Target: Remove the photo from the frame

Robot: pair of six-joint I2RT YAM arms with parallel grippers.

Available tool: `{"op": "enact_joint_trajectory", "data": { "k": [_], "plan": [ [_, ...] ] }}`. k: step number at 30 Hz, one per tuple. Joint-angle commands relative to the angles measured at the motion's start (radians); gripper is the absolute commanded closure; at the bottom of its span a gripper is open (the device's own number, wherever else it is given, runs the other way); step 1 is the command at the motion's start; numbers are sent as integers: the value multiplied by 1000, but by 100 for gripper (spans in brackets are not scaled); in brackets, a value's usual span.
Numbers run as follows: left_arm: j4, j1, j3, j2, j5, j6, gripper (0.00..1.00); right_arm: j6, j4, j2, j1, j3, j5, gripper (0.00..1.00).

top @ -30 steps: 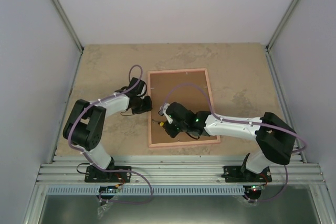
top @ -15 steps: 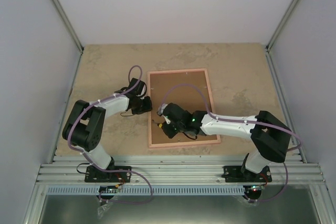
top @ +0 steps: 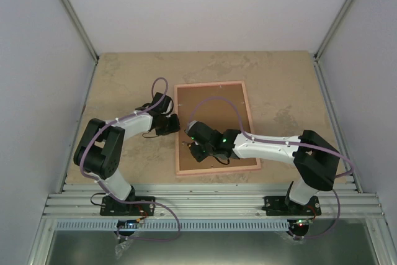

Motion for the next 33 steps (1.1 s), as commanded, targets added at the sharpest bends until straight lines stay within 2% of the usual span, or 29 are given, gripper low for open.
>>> {"op": "enact_joint_trajectory", "data": {
  "k": [1, 9, 16, 22, 26, 33],
  "plan": [
    [-35, -11, -25, -6, 54, -21, 97, 44, -132, 19, -7, 16, 91, 100],
    [-47, -11, -16, -11, 43, -18, 95, 15, -113, -19, -5, 12, 65, 100],
    [-89, -8, 37, -23, -9, 6, 78, -42, -42, -84, -26, -11, 117, 100],
    [-144, 7, 160, 41, -67, 52, 64, -92, 26, -138, -95, -59, 143, 100],
    [-188, 11, 263, 109, -110, 84, 59, -114, 69, -168, -135, -94, 154, 100],
    [-257, 11, 380, 216, -194, 124, 57, -114, 109, -201, -180, -141, 149, 100]
  ]
}}
